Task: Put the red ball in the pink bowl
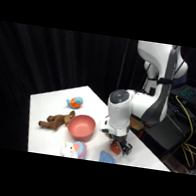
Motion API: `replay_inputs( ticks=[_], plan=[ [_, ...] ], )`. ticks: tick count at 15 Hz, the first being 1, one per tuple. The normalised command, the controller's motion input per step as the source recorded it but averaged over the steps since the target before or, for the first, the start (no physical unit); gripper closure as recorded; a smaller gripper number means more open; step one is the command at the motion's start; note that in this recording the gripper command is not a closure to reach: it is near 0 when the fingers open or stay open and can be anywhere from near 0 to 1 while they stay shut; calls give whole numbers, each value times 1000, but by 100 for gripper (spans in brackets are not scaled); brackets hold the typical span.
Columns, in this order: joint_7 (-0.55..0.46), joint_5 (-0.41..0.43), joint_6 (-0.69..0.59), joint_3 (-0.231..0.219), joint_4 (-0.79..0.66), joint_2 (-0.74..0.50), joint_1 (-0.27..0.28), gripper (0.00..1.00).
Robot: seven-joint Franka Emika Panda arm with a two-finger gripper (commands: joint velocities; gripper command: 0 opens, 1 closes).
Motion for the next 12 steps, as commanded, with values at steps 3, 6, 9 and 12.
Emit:
replay_inputs(
  ticks=[3, 6, 9, 12],
  plan=[
    [-136, 138, 63, 69, -8, -77, -67, 100],
    [-76, 83, 19, 26, -35, -170, -9, 60],
    [-109, 74, -66, 7, -133, -383, -54, 25],
    [-164, 48, -204, -65, -171, -558, -129, 25]
  ],
)
